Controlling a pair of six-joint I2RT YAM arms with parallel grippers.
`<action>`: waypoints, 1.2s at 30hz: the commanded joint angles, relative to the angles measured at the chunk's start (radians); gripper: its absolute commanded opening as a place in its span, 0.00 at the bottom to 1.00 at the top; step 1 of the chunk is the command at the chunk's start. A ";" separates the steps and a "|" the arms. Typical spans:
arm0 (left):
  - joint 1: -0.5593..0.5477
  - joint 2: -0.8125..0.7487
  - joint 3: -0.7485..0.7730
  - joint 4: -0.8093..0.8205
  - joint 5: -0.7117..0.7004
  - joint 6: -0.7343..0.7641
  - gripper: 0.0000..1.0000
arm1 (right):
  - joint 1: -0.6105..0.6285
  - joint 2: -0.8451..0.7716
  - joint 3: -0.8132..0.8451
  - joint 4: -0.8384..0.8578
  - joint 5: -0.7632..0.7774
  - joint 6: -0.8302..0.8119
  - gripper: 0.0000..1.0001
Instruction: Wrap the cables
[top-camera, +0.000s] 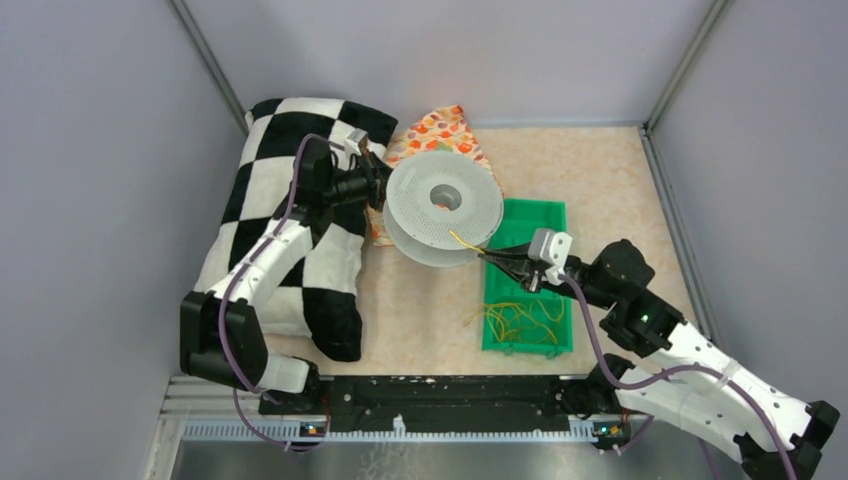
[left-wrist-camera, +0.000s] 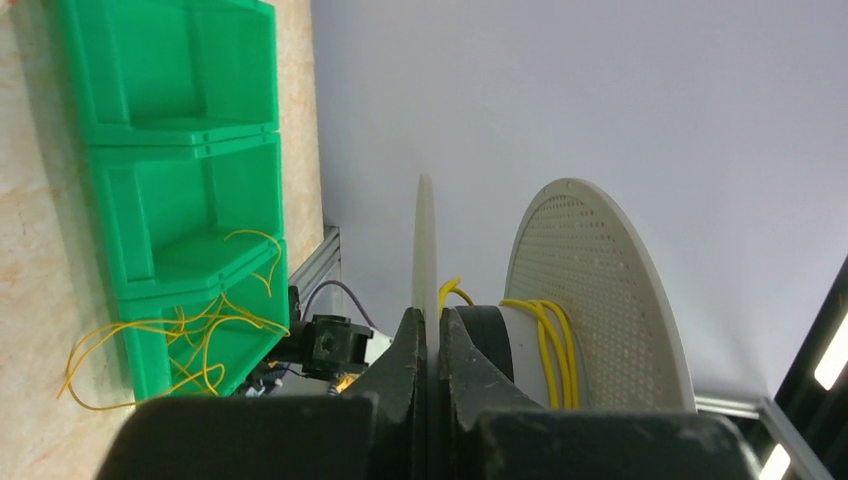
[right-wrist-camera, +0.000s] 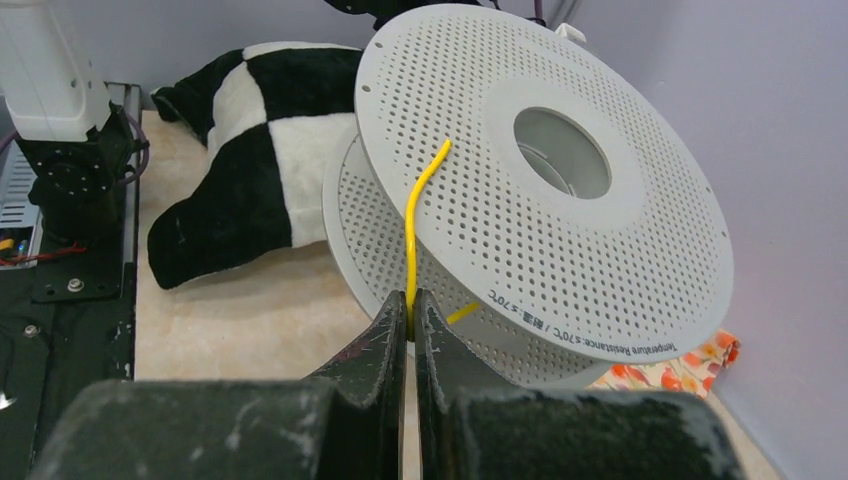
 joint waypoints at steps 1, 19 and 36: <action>0.013 -0.064 0.036 -0.258 -0.155 -0.162 0.00 | 0.007 0.018 0.003 0.058 -0.120 -0.014 0.00; 0.013 -0.094 0.137 -0.656 -0.401 -0.164 0.00 | 0.126 0.170 0.089 0.103 -0.072 -0.072 0.00; 0.013 -0.156 0.121 -0.559 -0.490 -0.048 0.00 | 0.232 0.371 0.212 0.229 0.139 0.063 0.00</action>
